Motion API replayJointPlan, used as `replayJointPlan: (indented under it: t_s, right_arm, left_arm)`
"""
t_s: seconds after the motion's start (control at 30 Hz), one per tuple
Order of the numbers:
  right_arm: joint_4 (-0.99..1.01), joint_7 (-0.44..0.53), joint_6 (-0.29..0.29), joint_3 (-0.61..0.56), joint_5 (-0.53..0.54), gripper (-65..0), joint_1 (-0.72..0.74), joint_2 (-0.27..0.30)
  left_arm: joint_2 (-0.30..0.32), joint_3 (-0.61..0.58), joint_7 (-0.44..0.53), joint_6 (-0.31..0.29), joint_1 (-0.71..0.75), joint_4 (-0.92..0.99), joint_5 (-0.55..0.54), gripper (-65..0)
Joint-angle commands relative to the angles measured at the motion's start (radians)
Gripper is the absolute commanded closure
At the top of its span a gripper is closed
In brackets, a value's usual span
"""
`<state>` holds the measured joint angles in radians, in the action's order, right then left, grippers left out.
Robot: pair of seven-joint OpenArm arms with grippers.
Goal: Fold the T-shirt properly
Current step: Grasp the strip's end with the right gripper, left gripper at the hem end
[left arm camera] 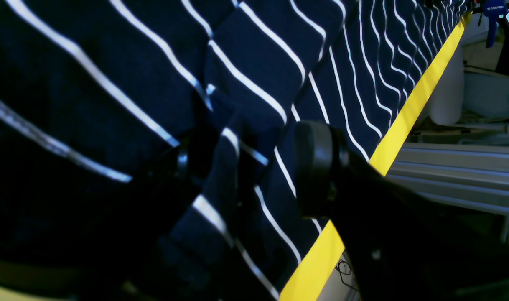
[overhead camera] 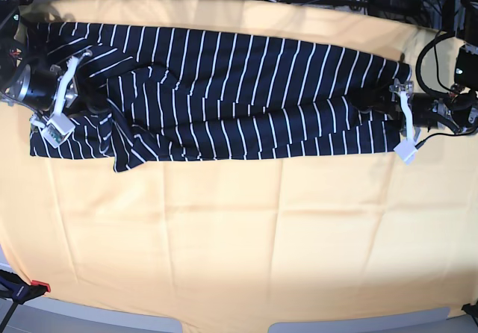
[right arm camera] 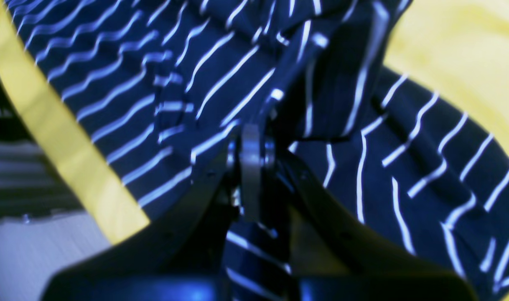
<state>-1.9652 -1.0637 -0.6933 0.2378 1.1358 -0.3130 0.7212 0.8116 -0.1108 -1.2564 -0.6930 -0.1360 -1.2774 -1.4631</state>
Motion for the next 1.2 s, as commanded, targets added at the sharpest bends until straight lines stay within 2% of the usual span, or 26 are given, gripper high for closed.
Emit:
replayJointPlan:
  t_s: [0.0, 0.27, 0.37, 0.47, 0.53, 0.77, 0.9, 1.17]
  right_arm:
    - [-0.027, 0.01, -0.005, 0.011, 0.019, 0.0, 0.002, 0.033]
    - [-0.062, -0.096, -0.005, 0.011, 0.021, 0.0, -0.023, 0.11]
    - [-0.062, -0.169, -0.005, 0.011, 0.027, 0.0, -0.023, 0.113]
    - [-0.062, -0.29, -0.005, 0.011, 0.128, 0.0, -0.023, 0.113]
    - [-0.062, -0.333, -0.005, 0.011, 0.184, 0.0, -0.023, 0.113]
    - [-0.061, -0.33, -0.005, 0.011, 0.05, 0.0, -0.023, 0.113]
    - [-0.054, -0.24, -0.005, 0.011, -0.074, 0.0, -0.024, 0.113]
    - [0.081, -0.166, -0.005, 0.011, -0.15, 0.0, -0.025, 0.113]
  left_arm:
    - [0.023, 0.009, 0.0, -0.005, -0.014, -0.01, -0.012, -32.7]
    - [0.051, 0.024, 0.0, -0.005, -0.014, -0.01, -0.013, -32.7]
    - [0.063, 0.052, 0.0, -0.005, -0.014, -0.01, -0.013, -32.7]
    - [0.079, 0.087, 0.0, -0.005, -0.014, -0.01, -0.016, -32.7]
    - [0.088, 0.112, 0.0, -0.005, -0.014, -0.01, -0.016, -32.7]
    - [0.127, 0.146, 0.0, -0.005, -0.014, -0.01, -0.016, -32.7]
    - [0.166, 0.146, -0.001, -0.005, -0.014, -0.01, -0.02, -32.7]
    - [0.227, 0.146, -0.001, -0.005, -0.014, -0.01, -0.02, -32.7]
